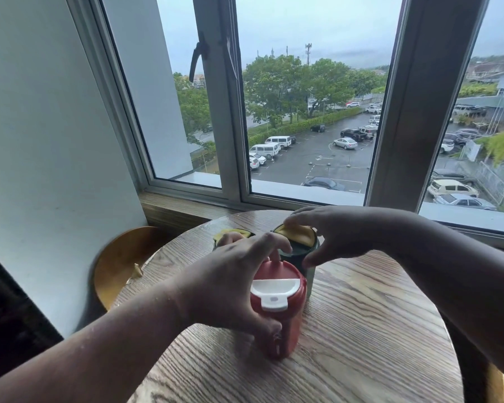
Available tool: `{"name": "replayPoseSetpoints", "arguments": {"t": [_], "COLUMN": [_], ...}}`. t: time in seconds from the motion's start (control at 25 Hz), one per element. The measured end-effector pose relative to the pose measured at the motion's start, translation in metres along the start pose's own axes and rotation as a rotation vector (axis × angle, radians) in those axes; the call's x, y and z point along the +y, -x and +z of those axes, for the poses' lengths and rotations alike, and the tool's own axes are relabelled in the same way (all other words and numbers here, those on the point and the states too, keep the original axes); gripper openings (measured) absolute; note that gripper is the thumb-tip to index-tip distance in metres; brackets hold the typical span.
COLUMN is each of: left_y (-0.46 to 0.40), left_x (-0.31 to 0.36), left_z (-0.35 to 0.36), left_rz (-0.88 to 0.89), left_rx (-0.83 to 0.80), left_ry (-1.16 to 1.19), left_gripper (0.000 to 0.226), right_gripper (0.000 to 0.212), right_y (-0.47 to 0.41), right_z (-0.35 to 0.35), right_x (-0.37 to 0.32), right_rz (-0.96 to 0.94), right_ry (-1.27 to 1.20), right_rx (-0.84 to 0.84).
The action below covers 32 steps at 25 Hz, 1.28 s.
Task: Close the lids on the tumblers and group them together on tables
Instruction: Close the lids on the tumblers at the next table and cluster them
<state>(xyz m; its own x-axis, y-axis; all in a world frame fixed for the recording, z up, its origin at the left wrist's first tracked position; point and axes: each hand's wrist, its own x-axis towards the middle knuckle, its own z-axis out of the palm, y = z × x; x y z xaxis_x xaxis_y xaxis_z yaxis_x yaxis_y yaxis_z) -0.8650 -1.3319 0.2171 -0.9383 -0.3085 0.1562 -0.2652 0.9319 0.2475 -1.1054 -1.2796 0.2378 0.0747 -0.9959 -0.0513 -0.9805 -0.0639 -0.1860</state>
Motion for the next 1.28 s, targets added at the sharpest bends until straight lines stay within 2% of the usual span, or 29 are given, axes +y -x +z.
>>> {"name": "replayPoseSetpoints", "arguments": {"t": [0.28, 0.44, 0.76, 1.28], "left_y": [0.002, 0.001, 0.004, 0.003], "left_x": [0.001, 0.001, -0.005, -0.01], "left_z": [0.003, 0.003, 0.001, 0.009], "left_rz": [0.006, 0.007, -0.028, -0.038], "left_rx": [0.036, 0.043, 0.041, 0.125], "left_ry": [0.014, -0.06, -0.071, -0.077], "left_gripper": [0.086, 0.086, 0.09, 0.084], "right_gripper": [0.088, 0.089, 0.086, 0.085], "right_y": [-0.001, 0.0, 0.003, -0.001], "right_z": [0.002, 0.001, -0.003, 0.002], "right_x": [0.001, 0.0, -0.004, 0.001], "right_rz": [-0.005, 0.0, 0.009, -0.01], "right_ry": [0.004, 0.009, -0.003, -0.027], "right_rx": [0.01, 0.012, 0.005, 0.028]}}
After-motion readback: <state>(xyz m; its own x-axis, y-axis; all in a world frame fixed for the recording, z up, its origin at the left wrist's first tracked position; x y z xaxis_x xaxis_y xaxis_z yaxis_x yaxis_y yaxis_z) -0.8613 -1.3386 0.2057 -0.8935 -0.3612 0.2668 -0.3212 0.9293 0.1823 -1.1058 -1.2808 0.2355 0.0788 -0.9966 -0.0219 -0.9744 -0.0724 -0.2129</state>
